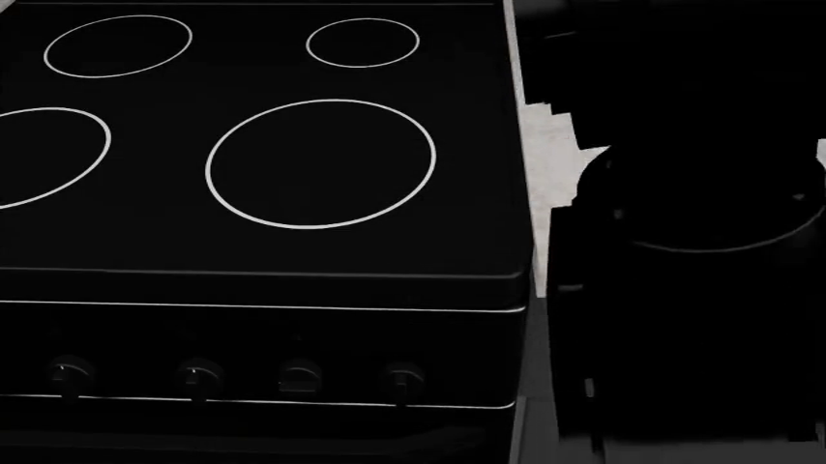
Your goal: Press the stop button on the microwave
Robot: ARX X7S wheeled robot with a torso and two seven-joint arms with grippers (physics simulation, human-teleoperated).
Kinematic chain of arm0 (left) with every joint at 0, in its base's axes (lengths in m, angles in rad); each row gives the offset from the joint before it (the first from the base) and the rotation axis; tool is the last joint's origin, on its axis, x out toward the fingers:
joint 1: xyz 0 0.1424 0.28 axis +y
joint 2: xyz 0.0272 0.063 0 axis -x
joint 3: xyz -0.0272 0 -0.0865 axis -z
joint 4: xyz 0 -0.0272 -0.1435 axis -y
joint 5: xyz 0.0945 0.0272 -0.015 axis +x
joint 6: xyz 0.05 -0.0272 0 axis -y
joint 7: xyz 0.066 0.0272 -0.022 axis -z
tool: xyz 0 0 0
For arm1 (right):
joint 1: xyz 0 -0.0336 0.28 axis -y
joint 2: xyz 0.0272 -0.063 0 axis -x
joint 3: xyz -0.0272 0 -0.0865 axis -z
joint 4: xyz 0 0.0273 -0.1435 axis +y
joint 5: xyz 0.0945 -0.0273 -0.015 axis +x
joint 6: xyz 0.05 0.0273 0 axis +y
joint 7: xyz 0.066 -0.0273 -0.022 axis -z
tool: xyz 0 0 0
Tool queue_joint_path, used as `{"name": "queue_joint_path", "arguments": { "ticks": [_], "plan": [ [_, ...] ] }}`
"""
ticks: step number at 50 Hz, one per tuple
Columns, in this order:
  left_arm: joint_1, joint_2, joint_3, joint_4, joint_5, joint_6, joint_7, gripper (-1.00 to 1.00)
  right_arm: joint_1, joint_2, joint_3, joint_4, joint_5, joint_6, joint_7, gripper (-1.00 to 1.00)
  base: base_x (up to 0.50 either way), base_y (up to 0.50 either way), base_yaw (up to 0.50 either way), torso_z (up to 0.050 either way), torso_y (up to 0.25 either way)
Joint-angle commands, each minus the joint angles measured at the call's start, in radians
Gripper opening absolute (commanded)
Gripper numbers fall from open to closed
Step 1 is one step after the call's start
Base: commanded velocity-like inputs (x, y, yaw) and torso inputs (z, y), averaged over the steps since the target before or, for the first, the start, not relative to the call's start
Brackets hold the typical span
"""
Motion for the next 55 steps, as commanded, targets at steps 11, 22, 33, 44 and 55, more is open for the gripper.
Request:
{"name": "queue_joint_path", "arguments": {
  "ticks": [11, 22, 33, 44, 55],
  "plan": [
    [0.0, 0.0, -0.001, -0.002, 0.001, 0.0, 0.0, 1.0, 0.289, -0.016, -0.1, 0.528, 0.096, -0.186, 0.025, 1.0, 0.0, 0.0, 0.0, 0.0, 0.0],
    [0.0, 0.0, -0.001, -0.002, 0.001, 0.0, 0.0, 1.0, 0.358, -0.02, -0.165, 0.614, 0.174, -0.251, 0.032, 1.0, 0.0, 0.0, 0.0, 0.0, 0.0],
    [0.0, 0.0, -0.001, -0.002, 0.001, 0.0, 0.0, 1.0, 0.465, -0.023, -0.392, 0.903, 0.429, -0.497, 0.072, 1.0, 0.0, 0.0, 0.0, 0.0, 0.0],
    [0.0, 0.0, -0.001, -0.002, 0.001, 0.0, 0.0, 1.0, 0.436, 0.005, -0.399, 0.802, 0.473, -0.485, 0.102, 1.0, 0.0, 0.0, 0.0, 0.0, 0.0],
    [0.0, 0.0, -0.001, -0.002, 0.001, 0.0, 0.0, 1.0, 0.44, 0.006, -0.383, 0.83, 0.505, -0.541, 0.082, 1.0, 0.07, -0.01, 0.0, 0.0, 0.0]
  ]
}}
